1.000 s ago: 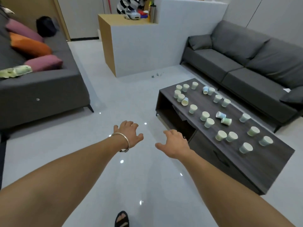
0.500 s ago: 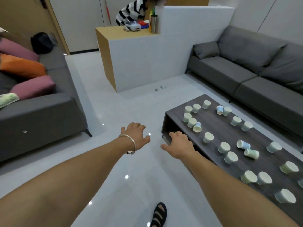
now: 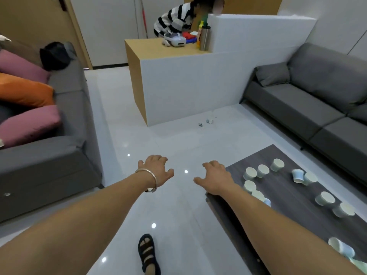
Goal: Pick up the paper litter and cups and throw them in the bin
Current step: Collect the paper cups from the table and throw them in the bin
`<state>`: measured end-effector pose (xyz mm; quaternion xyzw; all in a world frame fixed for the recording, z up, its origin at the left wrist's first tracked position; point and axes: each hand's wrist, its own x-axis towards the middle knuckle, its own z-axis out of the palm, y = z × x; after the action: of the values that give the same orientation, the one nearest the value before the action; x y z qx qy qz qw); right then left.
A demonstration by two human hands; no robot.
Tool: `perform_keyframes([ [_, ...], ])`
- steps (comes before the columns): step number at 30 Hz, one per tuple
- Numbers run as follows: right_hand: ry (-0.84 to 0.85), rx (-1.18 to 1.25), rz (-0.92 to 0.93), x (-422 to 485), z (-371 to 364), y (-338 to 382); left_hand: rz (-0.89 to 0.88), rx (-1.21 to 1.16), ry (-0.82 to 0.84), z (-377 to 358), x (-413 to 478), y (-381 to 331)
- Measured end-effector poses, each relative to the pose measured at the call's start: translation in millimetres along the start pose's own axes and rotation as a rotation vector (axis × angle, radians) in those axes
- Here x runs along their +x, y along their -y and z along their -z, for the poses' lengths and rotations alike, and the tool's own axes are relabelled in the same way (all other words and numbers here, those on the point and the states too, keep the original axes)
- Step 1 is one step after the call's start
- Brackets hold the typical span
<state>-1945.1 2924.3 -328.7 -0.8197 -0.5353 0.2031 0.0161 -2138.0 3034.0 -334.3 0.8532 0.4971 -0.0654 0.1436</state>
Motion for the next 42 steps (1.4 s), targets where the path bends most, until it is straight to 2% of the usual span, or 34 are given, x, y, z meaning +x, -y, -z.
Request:
perform_keyframes([
  [7,0.016,0.02,-0.137,123,35,19,-0.12,0.003,0.0,64,162,28],
  [13,-0.005,0.064,-0.21,216,72,16,-0.209,0.018,0.021,100,277,17],
  [20,0.018,0.084,-0.245,363,107,-20,-0.241,0.064,0.067,119,423,-9],
  [28,0.013,0.068,-0.209,526,181,-57,-0.133,0.076,0.043,177,594,-21],
  [35,0.052,0.061,-0.265,649,217,-89,-0.184,0.084,0.137,181,735,-49],
  [42,0.061,0.143,-0.411,767,253,-126,-0.298,0.104,0.203,207,905,-89],
])
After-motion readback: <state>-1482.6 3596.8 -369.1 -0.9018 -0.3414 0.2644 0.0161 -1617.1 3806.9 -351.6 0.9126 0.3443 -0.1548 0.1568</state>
